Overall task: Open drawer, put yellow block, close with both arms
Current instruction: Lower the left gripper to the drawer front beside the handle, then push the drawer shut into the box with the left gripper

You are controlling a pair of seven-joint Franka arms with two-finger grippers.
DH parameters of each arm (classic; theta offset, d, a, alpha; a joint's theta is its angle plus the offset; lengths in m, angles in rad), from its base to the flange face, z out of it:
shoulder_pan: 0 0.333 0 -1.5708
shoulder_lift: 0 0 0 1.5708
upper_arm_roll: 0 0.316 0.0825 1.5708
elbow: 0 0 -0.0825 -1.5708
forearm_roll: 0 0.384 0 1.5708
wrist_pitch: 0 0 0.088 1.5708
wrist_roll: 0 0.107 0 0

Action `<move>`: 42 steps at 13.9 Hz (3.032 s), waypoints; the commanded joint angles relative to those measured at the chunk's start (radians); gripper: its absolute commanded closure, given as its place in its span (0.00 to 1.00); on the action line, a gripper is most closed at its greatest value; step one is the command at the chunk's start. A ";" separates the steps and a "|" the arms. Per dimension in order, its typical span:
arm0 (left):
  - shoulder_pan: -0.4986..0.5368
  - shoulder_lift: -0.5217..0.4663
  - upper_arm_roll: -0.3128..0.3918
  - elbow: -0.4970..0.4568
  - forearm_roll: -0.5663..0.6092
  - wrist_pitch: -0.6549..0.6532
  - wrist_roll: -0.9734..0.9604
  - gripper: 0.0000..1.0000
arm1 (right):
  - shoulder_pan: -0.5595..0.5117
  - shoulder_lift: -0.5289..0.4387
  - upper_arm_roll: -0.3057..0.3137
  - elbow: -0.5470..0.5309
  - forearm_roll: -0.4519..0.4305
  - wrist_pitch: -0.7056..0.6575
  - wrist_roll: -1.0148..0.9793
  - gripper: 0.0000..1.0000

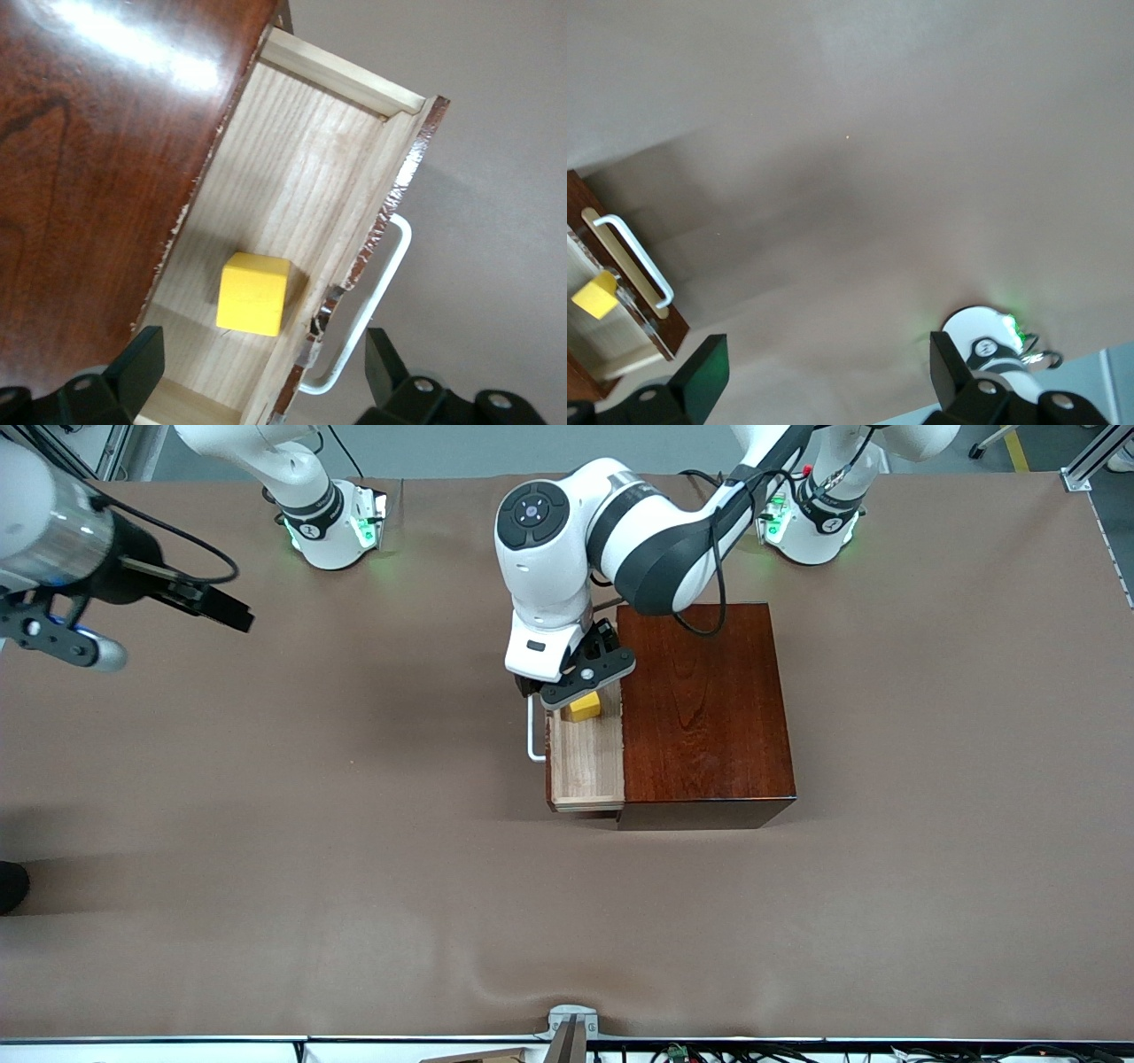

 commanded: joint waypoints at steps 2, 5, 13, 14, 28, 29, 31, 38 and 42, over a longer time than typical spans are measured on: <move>-0.049 0.051 0.012 0.044 0.012 0.055 -0.094 0.00 | -0.051 -0.035 0.007 -0.048 -0.020 0.000 -0.146 0.00; -0.076 0.077 0.011 0.084 0.012 0.112 -0.165 0.00 | -0.057 -0.064 0.007 -0.087 -0.064 0.020 -0.245 0.00; -0.190 0.193 0.090 0.130 0.012 0.331 -0.528 0.00 | -0.231 -0.066 0.080 -0.091 -0.049 0.029 -0.393 0.00; -0.196 0.209 0.098 0.130 0.012 0.357 -0.573 0.00 | -0.332 -0.070 0.199 -0.091 -0.057 0.029 -0.394 0.00; -0.245 0.285 0.173 0.118 0.012 0.359 -0.775 0.00 | -0.238 -0.262 0.076 -0.354 -0.107 0.211 -0.565 0.00; -0.245 0.289 0.173 0.115 0.010 0.348 -0.774 0.00 | -0.247 -0.261 0.081 -0.351 -0.107 0.211 -0.584 0.00; -0.242 0.290 0.172 0.111 0.009 0.322 -0.774 0.00 | -0.256 -0.247 0.085 -0.309 -0.112 0.207 -0.591 0.00; -0.231 0.279 0.173 0.104 0.015 0.227 -0.763 0.00 | -0.310 -0.239 0.165 -0.256 -0.126 0.153 -0.579 0.00; -0.213 0.270 0.172 0.104 0.015 0.160 -0.749 0.00 | -0.328 -0.235 0.165 -0.256 -0.126 0.165 -0.589 0.00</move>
